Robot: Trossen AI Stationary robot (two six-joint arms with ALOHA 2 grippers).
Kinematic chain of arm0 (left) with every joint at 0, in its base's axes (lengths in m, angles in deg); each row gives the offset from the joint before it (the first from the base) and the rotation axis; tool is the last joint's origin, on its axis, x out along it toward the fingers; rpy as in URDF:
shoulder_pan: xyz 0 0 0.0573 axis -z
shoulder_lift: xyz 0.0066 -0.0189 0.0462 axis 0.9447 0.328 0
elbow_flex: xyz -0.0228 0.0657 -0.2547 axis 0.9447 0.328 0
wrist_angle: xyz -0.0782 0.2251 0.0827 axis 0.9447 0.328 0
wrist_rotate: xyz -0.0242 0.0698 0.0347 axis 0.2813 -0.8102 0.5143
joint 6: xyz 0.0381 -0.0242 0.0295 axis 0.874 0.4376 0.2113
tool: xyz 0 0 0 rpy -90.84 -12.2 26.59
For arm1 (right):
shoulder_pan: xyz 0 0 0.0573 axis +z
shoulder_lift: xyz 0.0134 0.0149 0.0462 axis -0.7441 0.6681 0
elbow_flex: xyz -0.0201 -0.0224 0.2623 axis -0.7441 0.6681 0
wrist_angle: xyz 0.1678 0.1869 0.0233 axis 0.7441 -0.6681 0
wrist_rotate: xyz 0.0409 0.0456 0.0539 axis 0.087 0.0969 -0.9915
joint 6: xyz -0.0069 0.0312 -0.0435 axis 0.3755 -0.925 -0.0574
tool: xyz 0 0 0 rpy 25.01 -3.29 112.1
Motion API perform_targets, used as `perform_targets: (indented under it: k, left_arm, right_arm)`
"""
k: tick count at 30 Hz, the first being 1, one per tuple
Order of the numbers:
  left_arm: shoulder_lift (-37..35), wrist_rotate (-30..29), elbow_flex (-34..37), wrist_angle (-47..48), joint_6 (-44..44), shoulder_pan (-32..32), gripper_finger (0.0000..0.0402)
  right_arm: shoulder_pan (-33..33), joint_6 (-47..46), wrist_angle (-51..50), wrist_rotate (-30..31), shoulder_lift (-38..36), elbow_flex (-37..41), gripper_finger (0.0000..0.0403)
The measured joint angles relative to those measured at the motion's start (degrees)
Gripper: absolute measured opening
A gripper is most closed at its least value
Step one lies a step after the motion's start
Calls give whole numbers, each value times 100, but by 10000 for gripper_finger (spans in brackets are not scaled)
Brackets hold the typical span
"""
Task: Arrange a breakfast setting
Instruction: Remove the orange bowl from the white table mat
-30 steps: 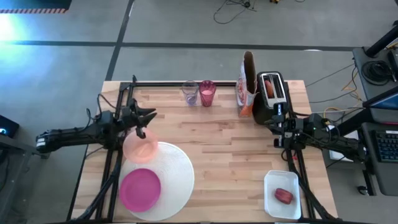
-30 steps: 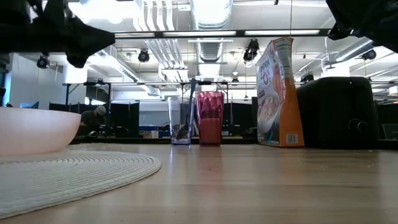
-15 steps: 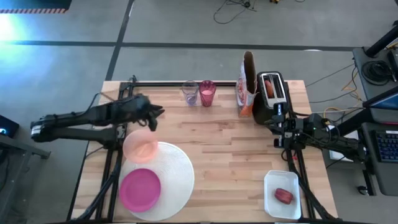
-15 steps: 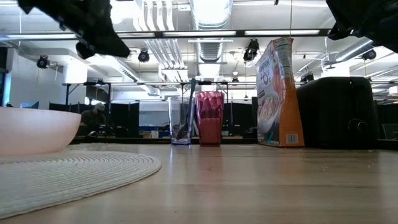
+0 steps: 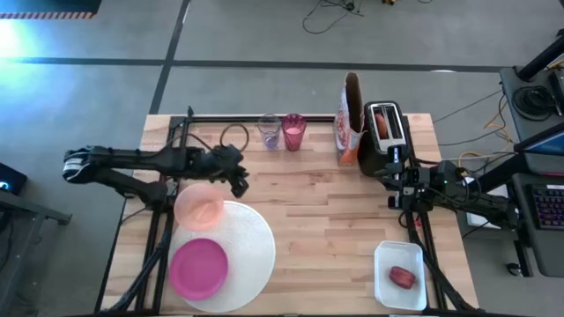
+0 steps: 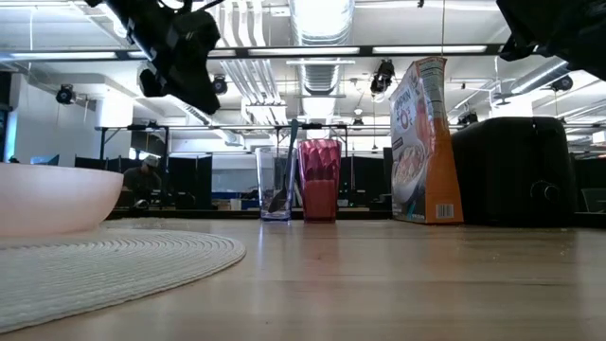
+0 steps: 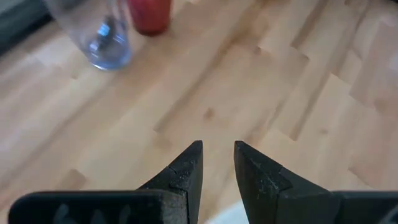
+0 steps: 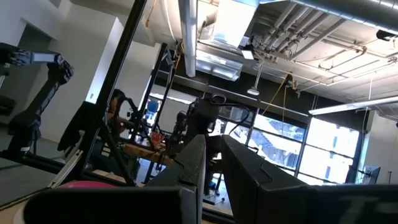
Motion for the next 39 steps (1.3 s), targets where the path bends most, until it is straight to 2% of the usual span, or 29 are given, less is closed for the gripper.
perform_targets:
  k: [6, 12, 18, 24, 27, 35, 39]
  left_arm:
    - [547, 0, -82, -40, -775, 673, 88]
    - [1207, 13, -230, 11, -1158, 1266, 112]
    - [1619, 80, -609, 554, -1186, 1507, 128]
    - [1941, 888, -844, 806, -726, 1653, 122]
    - [2047, 1044, -893, 1097, -782, 1716, 118]
    - [2050, 1064, -898, 1527, -1488, 1943, 113]
    - [2000, 1054, -1001, 2057, -2205, 2033, 118]
  right_arm:
    - [-1, 0, 0, 0, 0, -2, 43]
    - [-2, 0, -2, -2, -2, -2, 43]
    - [-2, 0, 0, 0, -2, 0, 43]
    - [-1, 0, 0, 0, -1, -1, 43]
    - [-1, 0, 0, 0, -1, -1, 43]
    - [-2, 0, 0, 0, 0, -2, 43]
    - [-1, 0, 0, 0, -2, -2, 43]
